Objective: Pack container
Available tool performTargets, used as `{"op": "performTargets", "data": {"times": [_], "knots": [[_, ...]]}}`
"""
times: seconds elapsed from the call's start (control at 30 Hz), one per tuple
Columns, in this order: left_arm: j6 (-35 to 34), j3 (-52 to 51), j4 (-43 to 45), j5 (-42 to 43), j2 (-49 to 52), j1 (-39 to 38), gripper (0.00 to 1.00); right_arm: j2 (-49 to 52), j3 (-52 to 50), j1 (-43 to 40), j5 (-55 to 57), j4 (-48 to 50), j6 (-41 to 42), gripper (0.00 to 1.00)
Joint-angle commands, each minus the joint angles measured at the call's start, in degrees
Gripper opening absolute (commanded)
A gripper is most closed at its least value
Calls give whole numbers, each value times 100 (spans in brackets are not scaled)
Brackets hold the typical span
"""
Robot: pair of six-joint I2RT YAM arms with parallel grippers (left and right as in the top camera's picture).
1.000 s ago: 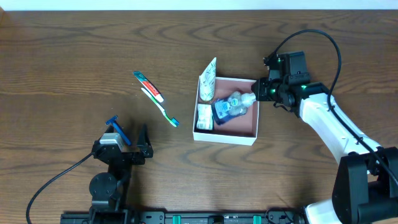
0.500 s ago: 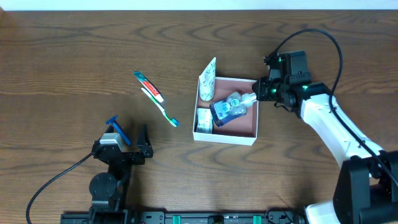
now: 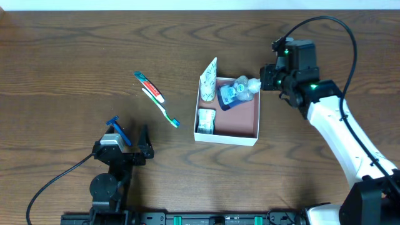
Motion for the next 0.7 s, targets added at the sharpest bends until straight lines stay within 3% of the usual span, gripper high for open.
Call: {"op": "performTargets", "data": {"times": [0.0,0.23,0.47,0.6,0.67], "knots": [[98,-90,-208,63,-2,-13,98,-186,188,402,887,9,96,23],[98,-90,-208,66,-2,-13,98,-186,203,1213,2116,24,98,24],[98,-90,-208,63,-2,-13,98,-186,343,1445,2400,-37,96,24],[98,-90,-208,66,-2,-13,98,-186,356,1401,2398,-216,249,29],[98,-90,-208,63,-2,-13,98,-184,356,1318,2382,-367,455,36]]}}
